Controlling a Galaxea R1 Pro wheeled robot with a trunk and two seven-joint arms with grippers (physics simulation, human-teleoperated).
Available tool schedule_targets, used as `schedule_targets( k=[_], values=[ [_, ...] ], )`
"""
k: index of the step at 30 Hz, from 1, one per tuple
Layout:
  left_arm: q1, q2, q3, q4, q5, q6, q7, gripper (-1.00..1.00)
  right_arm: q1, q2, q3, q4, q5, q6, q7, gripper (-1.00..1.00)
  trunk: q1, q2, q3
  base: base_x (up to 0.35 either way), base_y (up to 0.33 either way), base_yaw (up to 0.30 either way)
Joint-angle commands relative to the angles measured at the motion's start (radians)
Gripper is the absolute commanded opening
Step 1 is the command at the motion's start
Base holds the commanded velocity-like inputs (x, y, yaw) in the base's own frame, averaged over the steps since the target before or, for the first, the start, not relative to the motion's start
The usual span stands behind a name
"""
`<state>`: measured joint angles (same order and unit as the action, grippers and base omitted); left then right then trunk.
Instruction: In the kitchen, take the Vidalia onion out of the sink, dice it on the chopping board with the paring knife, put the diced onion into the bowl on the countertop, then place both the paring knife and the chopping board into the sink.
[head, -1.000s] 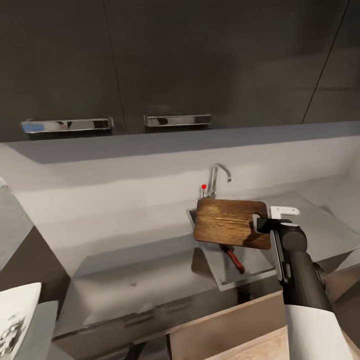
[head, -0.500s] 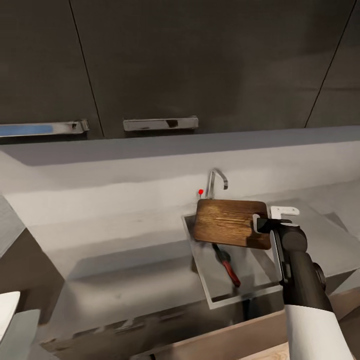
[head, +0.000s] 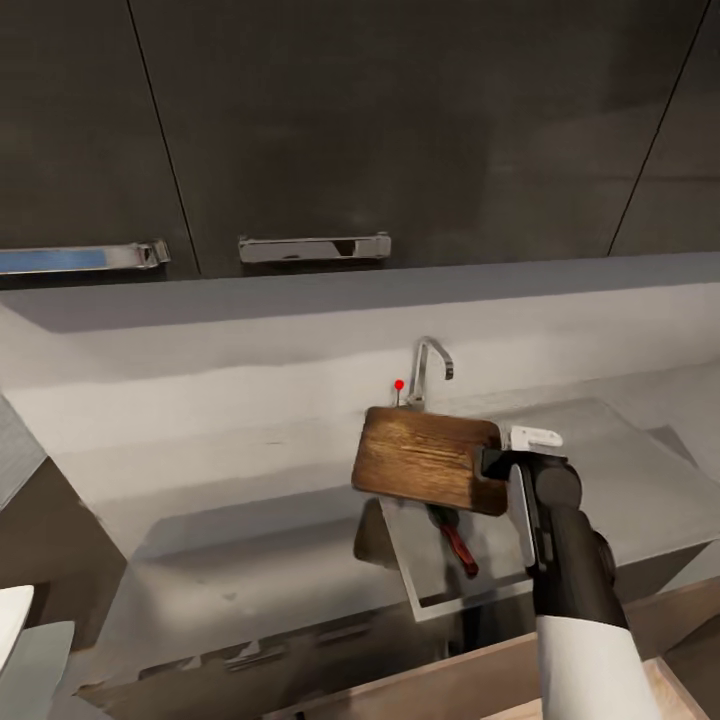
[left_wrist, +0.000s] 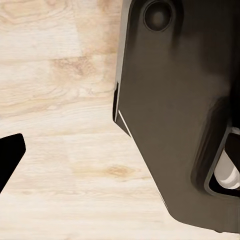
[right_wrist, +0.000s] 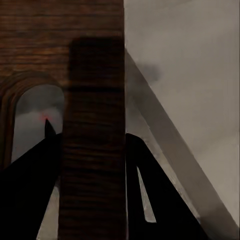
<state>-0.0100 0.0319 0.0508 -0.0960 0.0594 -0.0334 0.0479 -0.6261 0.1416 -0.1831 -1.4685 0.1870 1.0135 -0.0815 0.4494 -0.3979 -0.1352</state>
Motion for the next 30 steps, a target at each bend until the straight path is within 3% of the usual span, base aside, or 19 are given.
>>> schedule_targets(
  k=[1, 3, 6, 9, 15, 16, 17, 18, 20, 30],
  values=[
    [-0.001, -0.001, 0.004, 0.001, 0.006, -0.004, 0.000, 1.00, 0.003, 0.003, -0.001, 0.001, -0.025, 0.005, -0.005, -1.00, 0.001, -0.002, -0.002, 0.000, 0.000, 0.000],
    [-0.001, -0.001, 0.004, 0.001, 0.006, -0.004, 0.000, 1.00, 0.008, 0.006, -0.001, 0.008, -0.112, 0.006, -0.032, -1.00, 0.001, -0.002, -0.002, 0.000, 0.000, 0.000],
    [-0.001, -0.001, 0.004, 0.001, 0.006, -0.005, 0.000, 1.00, 0.010, 0.007, -0.001, 0.014, -0.177, 0.006, -0.095, -1.00, 0.001, -0.002, -0.002, 0.000, 0.000, 0.000],
    [0.000, -0.001, 0.004, 0.001, 0.007, -0.005, 0.000, 1.00, 0.011, 0.007, -0.006, 0.016, -0.201, 0.005, -0.156, -1.00, 0.001, -0.002, -0.002, 0.000, 0.000, 0.000],
    [-0.001, -0.001, 0.004, 0.001, 0.007, -0.005, 0.000, 1.00, 0.011, 0.007, -0.038, 0.017, -0.211, 0.004, -0.178, -1.00, 0.001, -0.002, -0.002, 0.000, 0.000, 0.000],
    [-0.001, -0.001, 0.004, 0.001, 0.006, -0.005, 0.000, 1.00, 0.011, 0.007, -0.063, 0.019, -0.211, 0.004, -0.188, -1.00, 0.001, -0.002, -0.002, 0.000, 0.000, 0.000],
    [-0.001, -0.001, 0.004, 0.001, 0.006, -0.005, 0.000, 1.00, 0.011, 0.007, -0.132, 0.022, -0.216, 0.004, -0.215, -1.00, 0.001, -0.002, -0.002, 0.000, 0.000, 0.000],
    [-0.001, -0.001, 0.004, 0.001, 0.006, -0.005, 0.000, 1.00, 0.011, 0.007, -0.172, 0.023, -0.226, 0.004, -0.235, -1.00, 0.001, -0.002, -0.002, 0.000, 0.000, 0.000],
    [-0.001, -0.002, 0.004, 0.001, 0.006, -0.005, 0.000, 1.00, 0.011, 0.007, -0.204, 0.023, -0.275, 0.005, -0.253, -1.00, 0.001, -0.002, -0.002, 0.000, 0.000, 0.000],
    [-0.001, -0.007, 0.004, 0.001, 0.007, -0.005, 0.000, 1.00, 0.011, 0.007, -0.216, 0.053, -0.406, 0.004, -0.359, -1.00, 0.001, -0.002, -0.002, 0.000, 0.000, 0.000]
  ],
)
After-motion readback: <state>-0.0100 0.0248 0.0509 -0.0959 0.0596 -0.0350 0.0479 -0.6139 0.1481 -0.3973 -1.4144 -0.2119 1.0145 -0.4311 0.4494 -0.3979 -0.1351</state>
